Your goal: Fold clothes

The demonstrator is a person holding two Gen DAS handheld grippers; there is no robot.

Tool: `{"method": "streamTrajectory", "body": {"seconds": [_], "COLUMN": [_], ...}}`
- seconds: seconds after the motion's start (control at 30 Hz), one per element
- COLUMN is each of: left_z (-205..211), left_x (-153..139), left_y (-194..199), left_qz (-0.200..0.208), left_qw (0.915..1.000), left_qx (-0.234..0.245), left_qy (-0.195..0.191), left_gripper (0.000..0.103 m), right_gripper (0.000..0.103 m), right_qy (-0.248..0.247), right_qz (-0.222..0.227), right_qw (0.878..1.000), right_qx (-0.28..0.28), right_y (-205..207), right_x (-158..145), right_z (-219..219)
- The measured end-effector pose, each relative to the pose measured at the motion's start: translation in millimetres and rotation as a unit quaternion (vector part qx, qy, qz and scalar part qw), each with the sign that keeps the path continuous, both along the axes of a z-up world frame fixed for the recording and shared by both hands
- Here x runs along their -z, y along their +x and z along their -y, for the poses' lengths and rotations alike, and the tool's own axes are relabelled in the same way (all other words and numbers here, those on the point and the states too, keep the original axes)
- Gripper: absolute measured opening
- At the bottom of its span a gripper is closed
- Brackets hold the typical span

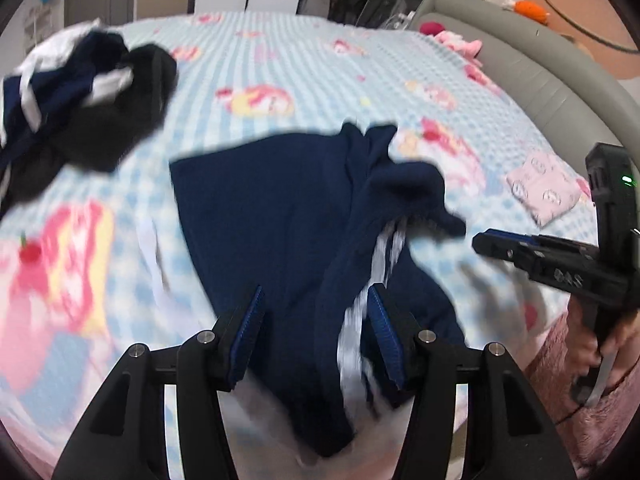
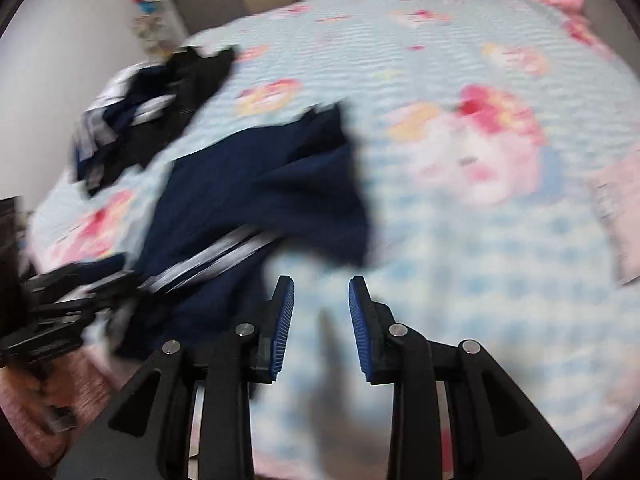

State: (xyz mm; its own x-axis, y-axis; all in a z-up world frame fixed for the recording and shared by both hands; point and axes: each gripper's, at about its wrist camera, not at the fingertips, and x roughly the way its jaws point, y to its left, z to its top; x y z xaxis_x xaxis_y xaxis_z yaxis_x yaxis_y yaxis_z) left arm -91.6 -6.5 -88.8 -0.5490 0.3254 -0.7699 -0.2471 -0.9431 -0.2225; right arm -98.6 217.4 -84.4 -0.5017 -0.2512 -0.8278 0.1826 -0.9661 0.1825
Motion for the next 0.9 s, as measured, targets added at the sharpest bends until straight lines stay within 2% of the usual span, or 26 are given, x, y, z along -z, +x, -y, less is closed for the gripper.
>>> {"method": "streamTrajectory", "body": {"seconds": [0.1, 0.23, 0.37, 0.47, 0.53, 0.63, 0.67, 0.73, 0.77, 0.83, 0.9], "left_z": [-7, -25, -51, -83, -104, -129, -129, -127, -127, -121, -82], "left_x": [-9, -11, -9, -11, -9, 2, 5, 11, 13, 16, -2], "left_y": [-25, -54, -70, -65, -57, -52, -53, -56, -57, -60, -63], "left_qz": [-0.015, -0.017, -0.011, -0.027, -0.037, -0.037, -0.035, -0.03, -0.027, -0.023, -0.027], "left_qw": [0.9998, 0.9991, 0.9955, 0.9852, 0.9743, 0.9612, 0.9636, 0.968, 0.9701, 0.9758, 0.9919], "left_qx": [0.01, 0.037, 0.092, 0.163, 0.212, 0.25, 0.239, 0.219, 0.208, 0.183, 0.118], "left_qy": [0.002, -0.012, -0.019, -0.045, -0.066, -0.111, -0.114, -0.12, -0.122, -0.117, -0.041], "left_gripper": [0.054, 0.047, 0.044, 0.045, 0.047, 0.047, 0.046, 0.018, 0.01, 0.007, 0.007], "right_gripper": [0.029, 0.029, 0.029, 0.029, 0.029, 0.03, 0.032, 0.035, 0.035, 0.035, 0.035], "right_qy": [0.003, -0.012, -0.022, -0.047, -0.075, -0.069, -0.06, -0.05, -0.046, -0.034, -0.025], "right_qz": [0.013, 0.03, 0.036, 0.033, 0.034, 0.021, 0.014, 0.012, 0.013, 0.01, 0.005], "right_qw": [1.0, 0.999, 0.999, 0.996, 0.994, 0.995, 0.995, 0.996, 0.997, 0.998, 0.999], "right_qx": [0.026, 0.021, 0.027, 0.062, 0.076, 0.075, 0.074, 0.069, 0.064, 0.055, 0.047], "right_y": [-28, -50, -46, -46, -48, -47, -47, -46, -45, -42, -43], "right_x": [-5, 0, 17, 28, 31, 26, 25, 26, 27, 26, 21], "right_z": [-21, -26, -19, -31, -41, -46, -45, -43, -42, -38, -34]}}
